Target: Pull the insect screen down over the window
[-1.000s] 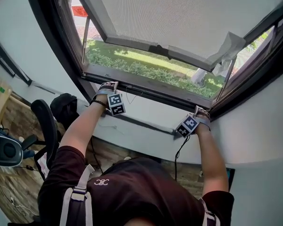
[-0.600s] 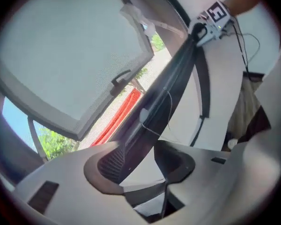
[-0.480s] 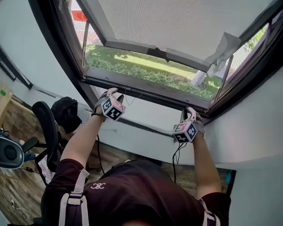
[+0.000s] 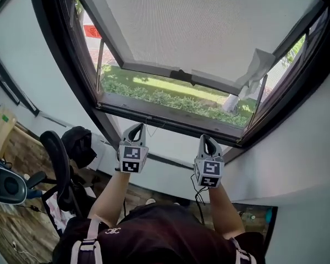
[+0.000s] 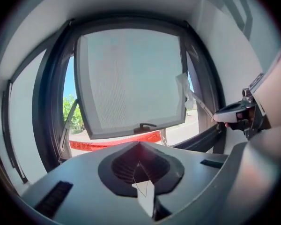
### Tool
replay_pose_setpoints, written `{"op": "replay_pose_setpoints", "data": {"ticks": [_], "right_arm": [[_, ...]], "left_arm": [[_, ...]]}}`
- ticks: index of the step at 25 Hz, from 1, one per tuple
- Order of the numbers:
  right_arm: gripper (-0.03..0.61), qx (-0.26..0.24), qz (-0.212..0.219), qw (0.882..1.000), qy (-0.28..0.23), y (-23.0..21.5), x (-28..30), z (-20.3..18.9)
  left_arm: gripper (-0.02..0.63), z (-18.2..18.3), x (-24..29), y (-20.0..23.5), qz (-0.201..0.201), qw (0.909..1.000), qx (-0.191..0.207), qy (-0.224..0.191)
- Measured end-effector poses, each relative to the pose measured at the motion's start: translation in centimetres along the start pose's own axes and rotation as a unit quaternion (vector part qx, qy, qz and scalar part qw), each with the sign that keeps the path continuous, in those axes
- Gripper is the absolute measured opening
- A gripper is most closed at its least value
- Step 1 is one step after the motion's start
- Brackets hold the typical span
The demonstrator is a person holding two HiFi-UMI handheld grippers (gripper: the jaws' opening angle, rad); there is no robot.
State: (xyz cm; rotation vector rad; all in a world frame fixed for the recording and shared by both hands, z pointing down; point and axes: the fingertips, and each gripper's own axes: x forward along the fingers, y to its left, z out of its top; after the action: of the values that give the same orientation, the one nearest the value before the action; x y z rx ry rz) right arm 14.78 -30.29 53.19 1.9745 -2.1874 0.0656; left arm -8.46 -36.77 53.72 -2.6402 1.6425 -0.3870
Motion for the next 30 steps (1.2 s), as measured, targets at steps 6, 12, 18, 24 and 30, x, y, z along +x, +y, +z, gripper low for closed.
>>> {"op": "replay_pose_setpoints", "data": {"ticks": [6,12,18,24,30], "right_arm": [[0.003,0.035,0.017,0.998,-0.048,1.6,-2.5,3.7],[0.003,0.022,0.029,0.998,-0.056,2.8,-2.7,4.2],[0.003,0.020,0.033,0.998,-0.054,3.5,-2.4,4.0],[0.003,0.030,0.034,0.997,-0.065,3.4,-2.7,4.9],[0.003,0.028,0.031,0.997,-0.065,3.2,-2.9,4.8]], "left_arm": [[0.002,4.3,-4.3,0.6,0.022,0.9981,0.035,-0.045],[0.000,4.5,-4.9,-0.4,0.014,0.9985,0.020,-0.048],[0.000,3.6,-4.4,-2.1,-0.003,0.9990,0.020,-0.039],[0.000,4.6,-4.8,-2.9,-0.031,0.9982,0.001,-0.051],[0.000,5.2,-5.1,-3.6,-0.032,0.9978,0.015,-0.056]]}}
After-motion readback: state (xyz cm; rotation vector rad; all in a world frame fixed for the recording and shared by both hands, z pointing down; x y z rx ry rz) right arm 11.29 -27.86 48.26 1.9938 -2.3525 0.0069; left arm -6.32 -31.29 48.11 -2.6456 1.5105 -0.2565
